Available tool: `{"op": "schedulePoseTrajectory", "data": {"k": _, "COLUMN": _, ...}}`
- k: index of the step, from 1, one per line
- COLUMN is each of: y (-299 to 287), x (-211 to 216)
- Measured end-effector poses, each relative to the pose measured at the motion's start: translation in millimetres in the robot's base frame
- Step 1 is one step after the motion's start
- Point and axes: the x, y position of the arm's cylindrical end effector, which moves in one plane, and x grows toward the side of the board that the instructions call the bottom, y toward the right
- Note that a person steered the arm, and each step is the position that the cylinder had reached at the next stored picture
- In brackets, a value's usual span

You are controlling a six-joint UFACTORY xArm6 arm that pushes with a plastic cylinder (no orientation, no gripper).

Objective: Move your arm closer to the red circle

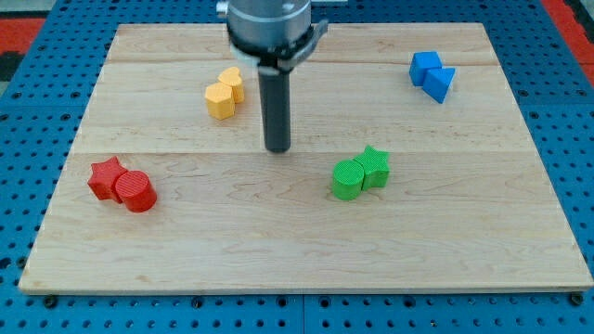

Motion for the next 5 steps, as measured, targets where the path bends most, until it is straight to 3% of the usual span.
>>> {"op": "schedulePoseTrajectory", "data": {"k": 1, "y": -28.0, "x": 78.4}}
{"op": "schedulePoseTrajectory", "data": {"k": 2, "y": -98.6, "x": 134.9}}
{"op": "schedulePoseTrajectory", "data": {"k": 3, "y": -151.2, "x": 136.9}}
{"op": "schedulePoseTrajectory", "data": {"k": 4, "y": -165.9, "x": 103.0}}
{"op": "schedulePoseTrajectory", "data": {"k": 5, "y": -166.0, "x": 103.0}}
